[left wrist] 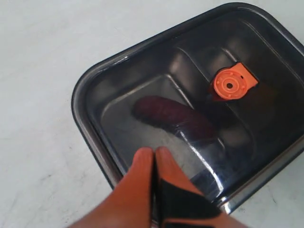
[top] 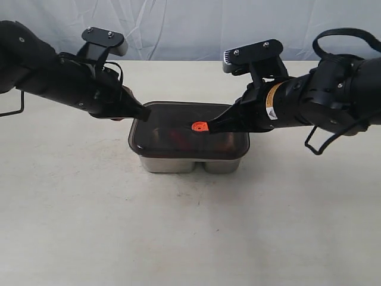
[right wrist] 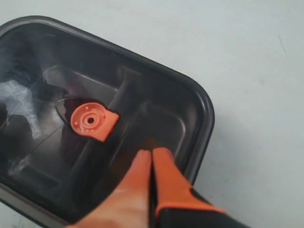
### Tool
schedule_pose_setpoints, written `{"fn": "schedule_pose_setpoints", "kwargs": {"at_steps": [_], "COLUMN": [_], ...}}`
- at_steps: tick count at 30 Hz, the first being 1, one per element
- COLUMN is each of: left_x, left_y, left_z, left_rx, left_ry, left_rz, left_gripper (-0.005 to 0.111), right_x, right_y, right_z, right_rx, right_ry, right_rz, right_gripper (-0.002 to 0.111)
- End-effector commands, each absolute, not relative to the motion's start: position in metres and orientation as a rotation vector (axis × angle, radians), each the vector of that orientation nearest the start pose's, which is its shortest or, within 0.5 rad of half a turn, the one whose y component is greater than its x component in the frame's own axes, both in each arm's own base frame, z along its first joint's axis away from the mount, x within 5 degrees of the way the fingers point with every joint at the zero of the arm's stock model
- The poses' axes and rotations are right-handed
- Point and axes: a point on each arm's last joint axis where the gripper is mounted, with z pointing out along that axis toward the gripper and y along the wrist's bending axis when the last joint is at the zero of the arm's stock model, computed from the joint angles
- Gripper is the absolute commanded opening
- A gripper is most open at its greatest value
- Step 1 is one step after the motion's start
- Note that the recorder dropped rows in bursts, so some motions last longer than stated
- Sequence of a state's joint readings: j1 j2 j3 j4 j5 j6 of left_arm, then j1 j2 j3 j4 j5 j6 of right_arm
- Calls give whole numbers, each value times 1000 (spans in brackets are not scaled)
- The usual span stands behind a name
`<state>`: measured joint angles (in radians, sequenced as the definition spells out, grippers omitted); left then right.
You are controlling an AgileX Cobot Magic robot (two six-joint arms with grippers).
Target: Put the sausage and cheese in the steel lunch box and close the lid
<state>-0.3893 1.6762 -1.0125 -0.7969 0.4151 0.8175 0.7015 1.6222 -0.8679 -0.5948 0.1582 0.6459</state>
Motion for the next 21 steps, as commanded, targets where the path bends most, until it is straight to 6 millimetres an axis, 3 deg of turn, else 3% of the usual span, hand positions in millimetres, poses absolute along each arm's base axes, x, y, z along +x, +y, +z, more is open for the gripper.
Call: {"fn": "schedule_pose_setpoints", "kwargs": {"at_steps": [1,6,14,21], "left_x": [311,315,317,318], "left_y": [-159,-161,-162,-163], "left_z": [206,184,167,147], "left_rx": [705,707,719,732], "left_ry": [2391,2458,2512,2568], "left_rz": [-529,-537,-545,-546], "left_gripper": [0,0,0,0], "right_x": [259,260,270,270], "right_y": [208,210,205,205], "right_z": [190,179,145,143], "right_rx": [-714,-723,-687,-684], "right_ry": [2289,2314,2424,2434], "right_rz": [271,267,232,229], "right_gripper": [-1,-1,-1,-1]}}
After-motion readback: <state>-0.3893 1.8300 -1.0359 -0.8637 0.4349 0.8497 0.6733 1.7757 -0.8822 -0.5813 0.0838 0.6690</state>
